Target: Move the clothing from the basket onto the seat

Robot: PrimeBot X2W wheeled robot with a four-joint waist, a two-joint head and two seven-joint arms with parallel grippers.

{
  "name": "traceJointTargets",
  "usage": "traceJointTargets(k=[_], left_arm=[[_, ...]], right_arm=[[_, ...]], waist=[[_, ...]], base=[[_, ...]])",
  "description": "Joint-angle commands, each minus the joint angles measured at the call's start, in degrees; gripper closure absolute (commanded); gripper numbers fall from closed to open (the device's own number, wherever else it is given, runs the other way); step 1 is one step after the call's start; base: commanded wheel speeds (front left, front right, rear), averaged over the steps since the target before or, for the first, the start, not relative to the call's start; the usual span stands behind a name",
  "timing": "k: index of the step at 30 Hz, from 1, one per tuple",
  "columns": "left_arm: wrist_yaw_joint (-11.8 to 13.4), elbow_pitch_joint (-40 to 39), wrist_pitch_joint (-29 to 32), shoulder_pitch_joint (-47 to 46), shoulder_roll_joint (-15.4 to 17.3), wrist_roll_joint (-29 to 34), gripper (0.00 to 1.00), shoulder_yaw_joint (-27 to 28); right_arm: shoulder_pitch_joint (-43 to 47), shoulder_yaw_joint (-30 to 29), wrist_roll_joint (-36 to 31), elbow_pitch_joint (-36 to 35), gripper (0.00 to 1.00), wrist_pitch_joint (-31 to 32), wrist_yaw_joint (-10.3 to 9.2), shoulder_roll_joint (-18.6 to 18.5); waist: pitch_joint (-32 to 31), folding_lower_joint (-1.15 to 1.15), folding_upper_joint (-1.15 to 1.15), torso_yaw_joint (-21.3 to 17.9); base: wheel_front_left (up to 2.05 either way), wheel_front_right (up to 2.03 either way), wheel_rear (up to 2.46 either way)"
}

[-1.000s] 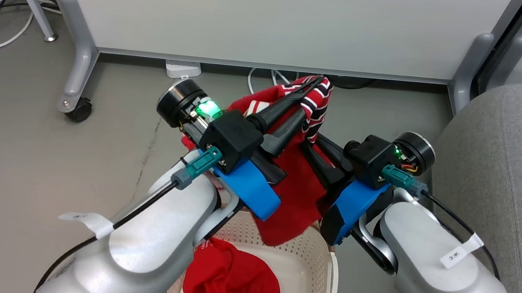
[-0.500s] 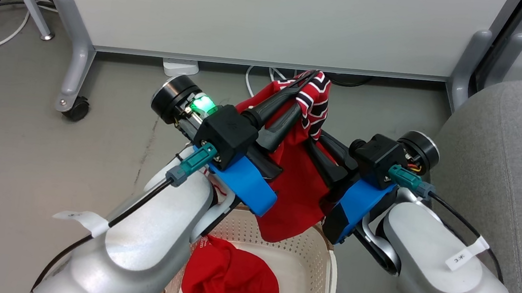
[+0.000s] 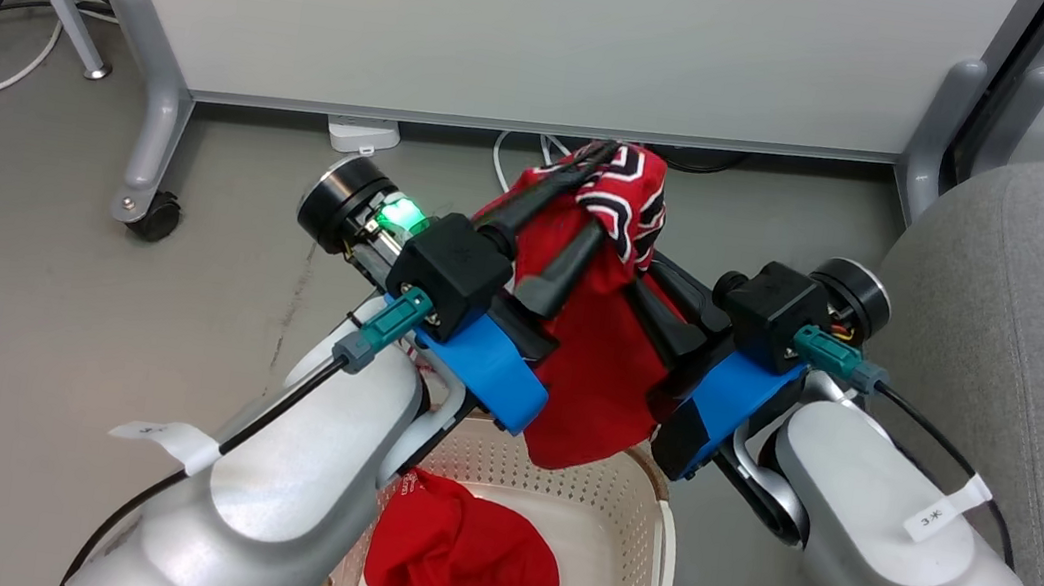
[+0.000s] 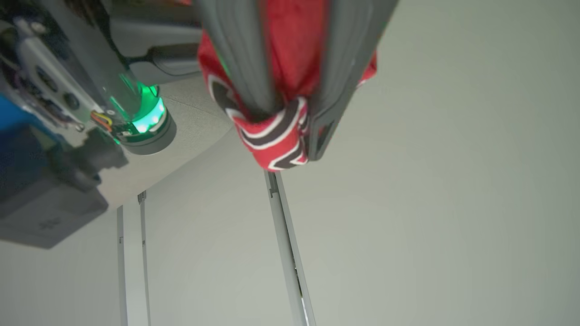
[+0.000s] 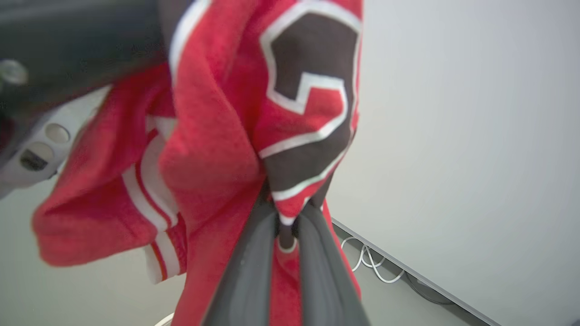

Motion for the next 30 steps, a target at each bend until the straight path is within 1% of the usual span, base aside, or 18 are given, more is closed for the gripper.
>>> traceJointTargets(k=[1, 9, 17, 21, 24, 25, 26, 27, 30], left_arm=[[-0.13, 0.30, -0.30, 0.38, -0.02, -0.28, 0.00, -0.07], [-0.13, 0.41, -0.30, 2.16, 0.49, 0.12, 0.00, 0.30], [-0.13, -0.20, -0.30, 4.67, 0.78, 1.08, 0.00, -0.52], [-0.06, -1.39, -0.30, 5.52, 1.33, 1.49, 0.00, -0.14], [-0.05, -1.98, -0.30, 6.06, 2.05, 2.04, 0.00, 0.08], [-0.05, -1.98, -0.30, 6.06, 2.05, 2.04, 0.00, 0.08], [-0.06, -2.62, -0.30, 6.05, 2.48, 2.32, 0.00, 0.31], [-0.06, -2.85, -0.30, 6.10, 2.67, 2.57, 0.00, 0.36], [-0.07, -3.43, -0.30, 6.19, 2.89, 2.83, 0.00, 0.40]], right_arm=[[0.77, -0.72, -0.31, -0.28, 1.00, -0.06, 0.01, 0.12], [2.41, -7.49, -1.71, -1.50, 1.00, -0.06, 0.01, -0.18], [5.15, -16.50, -4.28, -3.93, 1.00, -0.06, 0.01, -0.32], [6.77, -20.70, -5.70, -5.82, 1.00, -0.06, 0.01, -0.10], [7.92, -23.32, -6.64, -7.59, 1.00, -0.07, 0.01, 0.41], [7.92, -23.32, -6.64, -7.59, 1.00, -0.07, 0.01, 0.41], [8.70, -24.91, -7.18, -8.61, 1.00, -0.07, 0.01, 0.67], [9.06, -25.56, -7.47, -9.00, 1.00, -0.06, 0.01, 0.77], [10.00, -27.02, -7.91, -10.01, 1.00, -0.07, 0.01, 1.07]], waist=[[0.05, 0.00, 0.00, -0.01], [0.95, 0.00, 0.00, 0.09], [2.43, 0.00, 0.00, -1.14], [3.80, 0.00, 0.00, -3.43], [4.97, 0.00, 0.00, -5.92], [4.97, 0.00, 0.00, -5.92], [5.65, 0.00, 0.00, -7.75], [6.01, 0.00, 0.00, -8.74], [6.52, 0.00, 0.00, -10.60]], base=[[0.00, 0.00, 0.00], [0.00, 0.00, 0.00], [0.00, 0.00, 0.00], [0.00, 0.00, 0.00], [0.00, 0.00, 0.00], [0.00, 0.00, 0.00], [0.00, 0.00, 0.00], [0.00, 0.00, 0.00], [0.00, 0.00, 0.00]])
